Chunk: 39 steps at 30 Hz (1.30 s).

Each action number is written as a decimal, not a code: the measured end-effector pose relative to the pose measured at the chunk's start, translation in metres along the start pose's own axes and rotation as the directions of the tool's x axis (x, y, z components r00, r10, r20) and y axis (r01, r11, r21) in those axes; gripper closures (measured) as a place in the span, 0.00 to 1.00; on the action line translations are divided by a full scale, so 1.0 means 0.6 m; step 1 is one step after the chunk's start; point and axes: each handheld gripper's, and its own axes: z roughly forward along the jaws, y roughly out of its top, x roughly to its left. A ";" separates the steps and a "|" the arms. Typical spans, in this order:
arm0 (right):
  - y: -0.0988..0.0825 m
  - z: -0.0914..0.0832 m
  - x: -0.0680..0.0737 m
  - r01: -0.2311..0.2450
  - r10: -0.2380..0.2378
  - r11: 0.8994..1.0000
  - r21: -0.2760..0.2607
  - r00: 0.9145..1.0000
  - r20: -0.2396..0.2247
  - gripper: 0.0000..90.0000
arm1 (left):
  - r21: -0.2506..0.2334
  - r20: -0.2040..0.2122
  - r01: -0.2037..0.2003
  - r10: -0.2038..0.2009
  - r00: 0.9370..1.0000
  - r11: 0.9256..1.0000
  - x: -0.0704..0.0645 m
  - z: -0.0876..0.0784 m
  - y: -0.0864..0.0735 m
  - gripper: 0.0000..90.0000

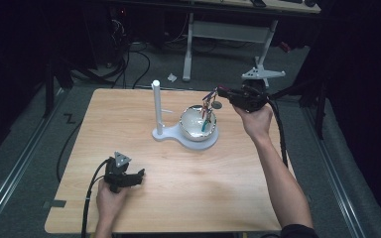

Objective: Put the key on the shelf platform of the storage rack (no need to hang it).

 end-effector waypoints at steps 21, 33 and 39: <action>-0.042 0.088 -0.002 -0.024 0.027 0.986 0.166 1.000 -0.011 0.95 | 0.000 0.002 -0.001 0.001 1.000 1.000 0.000 0.000 0.000 0.20; -0.065 0.117 -0.007 -0.032 0.037 0.970 0.241 0.999 -0.014 0.95 | -0.002 0.003 0.000 0.000 1.000 1.000 0.000 0.000 0.000 0.20; -0.076 0.129 -0.009 -0.031 0.036 0.962 0.273 0.999 -0.014 0.95 | -0.002 0.003 0.000 0.000 1.000 1.000 0.000 0.000 0.000 0.20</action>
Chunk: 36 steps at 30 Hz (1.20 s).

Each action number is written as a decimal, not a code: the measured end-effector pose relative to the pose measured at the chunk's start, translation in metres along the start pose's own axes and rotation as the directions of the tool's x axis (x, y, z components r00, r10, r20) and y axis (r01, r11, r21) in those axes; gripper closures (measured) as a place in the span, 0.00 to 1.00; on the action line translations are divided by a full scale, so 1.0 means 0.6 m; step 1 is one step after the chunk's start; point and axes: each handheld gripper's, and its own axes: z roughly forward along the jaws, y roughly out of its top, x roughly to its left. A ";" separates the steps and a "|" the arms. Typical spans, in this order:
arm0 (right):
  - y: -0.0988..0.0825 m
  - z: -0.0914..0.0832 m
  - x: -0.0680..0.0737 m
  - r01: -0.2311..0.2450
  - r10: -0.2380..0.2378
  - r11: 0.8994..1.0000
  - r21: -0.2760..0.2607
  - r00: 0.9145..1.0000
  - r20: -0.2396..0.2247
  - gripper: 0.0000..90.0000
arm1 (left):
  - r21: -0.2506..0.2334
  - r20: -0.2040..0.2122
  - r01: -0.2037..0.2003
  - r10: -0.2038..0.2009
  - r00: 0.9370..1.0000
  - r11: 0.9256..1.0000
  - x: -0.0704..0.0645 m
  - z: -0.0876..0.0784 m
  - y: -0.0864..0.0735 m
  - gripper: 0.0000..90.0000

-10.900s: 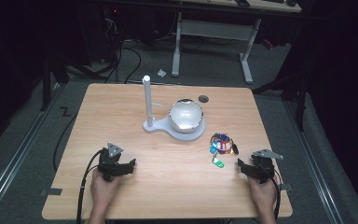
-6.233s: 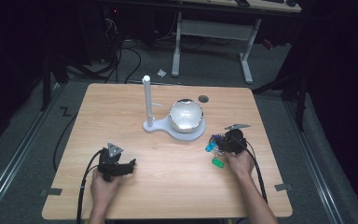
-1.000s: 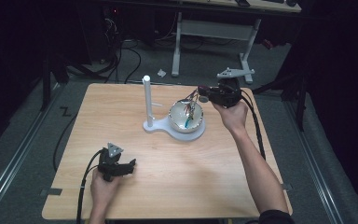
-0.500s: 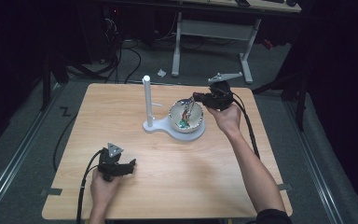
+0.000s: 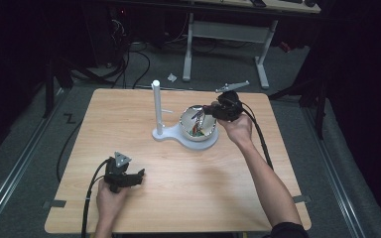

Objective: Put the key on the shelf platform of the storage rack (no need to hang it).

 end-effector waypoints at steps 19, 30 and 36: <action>-0.019 0.046 -0.015 -0.045 0.047 0.994 0.099 0.999 -0.016 0.95 | 0.001 0.001 -0.001 0.001 1.000 1.000 0.000 0.000 0.000 0.20; -0.027 0.079 -0.020 -0.062 0.064 0.985 0.159 0.998 -0.007 0.94 | 0.002 0.002 -0.001 0.001 1.000 1.000 0.000 0.000 0.000 0.20; -0.032 0.095 -0.022 -0.078 0.078 0.980 0.183 0.997 0.005 0.94 | 0.002 0.000 -0.002 0.002 1.000 1.000 0.000 0.000 0.000 0.20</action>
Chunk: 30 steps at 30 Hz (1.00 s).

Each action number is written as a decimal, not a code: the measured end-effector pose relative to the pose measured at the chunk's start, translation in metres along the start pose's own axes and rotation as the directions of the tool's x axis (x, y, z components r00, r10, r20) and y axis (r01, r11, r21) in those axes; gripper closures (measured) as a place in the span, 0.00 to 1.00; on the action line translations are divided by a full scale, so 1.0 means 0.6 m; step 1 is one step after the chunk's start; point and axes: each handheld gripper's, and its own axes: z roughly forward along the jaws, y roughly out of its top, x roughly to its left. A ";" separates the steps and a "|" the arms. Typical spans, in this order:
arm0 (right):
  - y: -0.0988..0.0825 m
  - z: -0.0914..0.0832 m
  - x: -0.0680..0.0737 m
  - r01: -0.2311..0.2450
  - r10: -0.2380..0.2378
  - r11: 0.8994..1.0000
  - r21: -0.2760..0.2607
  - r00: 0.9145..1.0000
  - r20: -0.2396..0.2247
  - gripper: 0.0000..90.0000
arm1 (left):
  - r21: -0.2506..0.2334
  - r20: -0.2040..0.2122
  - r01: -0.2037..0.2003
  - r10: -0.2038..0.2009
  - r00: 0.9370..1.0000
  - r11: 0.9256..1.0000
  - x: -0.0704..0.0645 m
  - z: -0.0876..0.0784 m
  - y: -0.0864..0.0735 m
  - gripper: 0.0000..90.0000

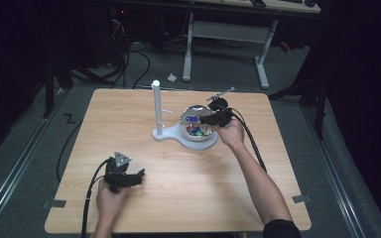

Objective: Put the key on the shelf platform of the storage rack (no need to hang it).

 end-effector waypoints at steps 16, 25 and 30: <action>-0.011 0.004 0.000 -0.008 0.008 1.000 0.002 1.000 0.021 0.74 | 0.000 0.001 0.000 0.000 1.000 1.000 0.000 0.000 0.000 0.20; -0.023 -0.035 0.000 -0.008 0.010 0.996 -0.094 1.000 0.023 0.60 | -0.002 0.002 0.000 0.000 1.000 1.000 0.000 0.000 0.000 0.20; -0.031 -0.063 0.002 0.003 0.002 0.990 -0.141 0.999 0.039 0.58 | -0.001 0.002 0.000 0.000 1.000 1.000 0.000 0.000 0.000 0.20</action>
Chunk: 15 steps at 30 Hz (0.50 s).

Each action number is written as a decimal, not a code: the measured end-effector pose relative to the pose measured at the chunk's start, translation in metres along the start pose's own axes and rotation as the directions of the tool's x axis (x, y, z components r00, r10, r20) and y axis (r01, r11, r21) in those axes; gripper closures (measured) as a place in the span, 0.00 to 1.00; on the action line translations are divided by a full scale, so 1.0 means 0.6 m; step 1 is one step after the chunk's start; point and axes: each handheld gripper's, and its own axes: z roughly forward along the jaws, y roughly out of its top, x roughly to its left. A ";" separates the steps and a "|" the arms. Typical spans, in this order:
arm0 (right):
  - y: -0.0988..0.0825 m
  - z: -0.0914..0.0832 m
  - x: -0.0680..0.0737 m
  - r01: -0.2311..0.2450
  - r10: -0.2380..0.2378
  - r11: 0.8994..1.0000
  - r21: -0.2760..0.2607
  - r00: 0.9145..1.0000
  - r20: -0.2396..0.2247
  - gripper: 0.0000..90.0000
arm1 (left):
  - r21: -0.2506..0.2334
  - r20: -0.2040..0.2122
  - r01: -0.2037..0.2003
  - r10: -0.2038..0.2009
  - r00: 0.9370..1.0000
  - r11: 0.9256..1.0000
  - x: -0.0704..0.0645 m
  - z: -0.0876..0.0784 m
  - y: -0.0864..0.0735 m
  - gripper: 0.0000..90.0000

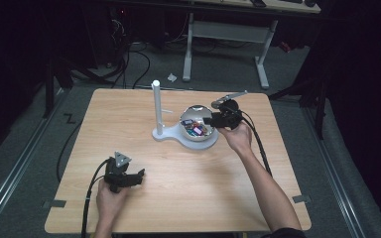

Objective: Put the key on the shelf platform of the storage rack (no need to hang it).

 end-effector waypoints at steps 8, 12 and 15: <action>-0.011 -0.032 -0.003 -0.005 0.005 0.999 -0.043 1.000 0.007 0.57 | 0.000 0.000 0.000 0.000 1.000 1.000 0.000 0.000 0.000 0.20; -0.016 -0.048 -0.007 -0.005 0.006 0.998 -0.055 1.000 0.003 0.57 | 0.000 0.000 0.000 0.000 1.000 1.000 0.000 0.000 0.000 0.20; -0.019 -0.055 -0.006 -0.010 0.010 0.998 -0.065 1.000 0.005 0.57 | 0.000 0.000 0.000 0.000 1.000 1.000 0.000 0.000 0.000 0.20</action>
